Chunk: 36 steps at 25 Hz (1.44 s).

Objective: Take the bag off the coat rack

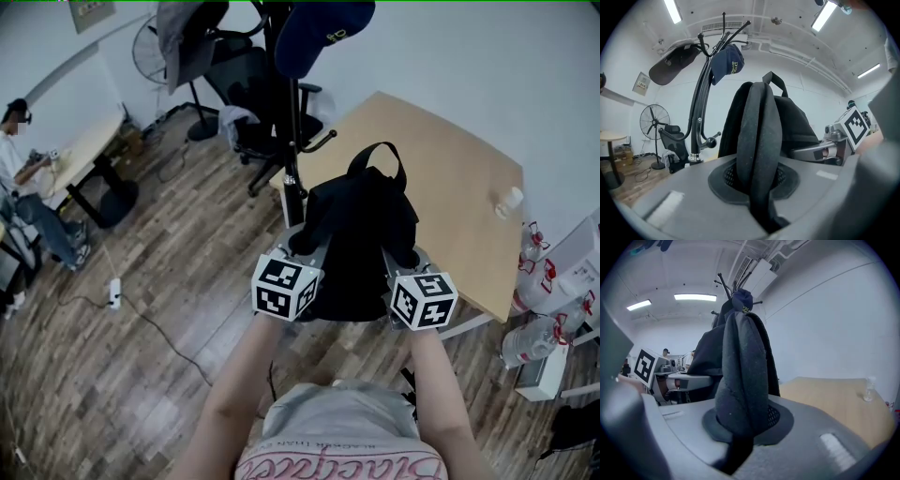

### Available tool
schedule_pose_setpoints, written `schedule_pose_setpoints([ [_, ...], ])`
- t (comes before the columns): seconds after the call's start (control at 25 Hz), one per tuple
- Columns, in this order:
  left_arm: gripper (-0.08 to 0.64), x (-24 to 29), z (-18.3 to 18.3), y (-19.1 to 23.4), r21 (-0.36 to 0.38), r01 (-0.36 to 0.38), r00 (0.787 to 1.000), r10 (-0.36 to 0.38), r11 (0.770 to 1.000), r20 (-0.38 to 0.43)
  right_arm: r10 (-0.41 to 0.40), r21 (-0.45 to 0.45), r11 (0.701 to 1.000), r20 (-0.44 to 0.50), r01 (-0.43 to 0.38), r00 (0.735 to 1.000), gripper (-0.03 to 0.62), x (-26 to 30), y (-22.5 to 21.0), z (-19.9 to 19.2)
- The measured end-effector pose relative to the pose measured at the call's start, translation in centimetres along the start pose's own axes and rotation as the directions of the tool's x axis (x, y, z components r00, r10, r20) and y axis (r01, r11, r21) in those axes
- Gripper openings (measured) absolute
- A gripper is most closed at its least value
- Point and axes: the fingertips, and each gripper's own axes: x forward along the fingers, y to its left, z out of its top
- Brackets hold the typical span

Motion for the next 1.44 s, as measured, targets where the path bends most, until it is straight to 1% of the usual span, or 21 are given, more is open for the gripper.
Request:
schedule_pose_setpoints([
  [0.2, 0.063, 0.9, 3.6, -1.5, 0.015, 0.013, 0.998, -0.013, 1.000, 0.066, -0.017, -0.042, 0.999, 0.062, 0.019, 0.998, 0.040, -1.7, -1.5, 3.6],
  [0.4, 0.063, 1.3, 7.3, -3.2, 0.050, 0.023, 0.991, -0.029, 0.998, 0.127, -0.038, -0.075, 0.996, 0.137, 0.049, 0.990, 0.038, -3.6, -2.5, 6.9],
  [0.56, 0.063, 1.2, 9.4, -3.9, 0.072, 0.025, 0.986, -0.036, 0.997, 0.164, -0.051, -0.097, 0.993, 0.178, 0.070, 0.983, 0.038, -4.5, -2.7, 8.8],
  [0.84, 0.063, 0.8, 11.1, -4.5, 0.085, 0.027, 0.980, -0.043, 0.996, 0.192, -0.050, -0.128, 0.989, 0.201, 0.077, 0.978, 0.038, -5.4, -2.6, 10.4],
  [1.08, 0.063, 0.7, 12.0, -4.5, 0.098, 0.023, 0.979, -0.042, 0.995, 0.200, -0.044, -0.133, 0.988, 0.210, 0.073, 0.977, 0.038, -5.5, -2.5, 11.1],
  [1.44, 0.063, 0.7, 12.0, -4.6, 0.096, 0.024, 0.979, -0.043, 0.995, 0.198, -0.039, -0.139, 0.988, 0.203, 0.069, 0.978, 0.038, -5.5, -2.7, 11.1],
])
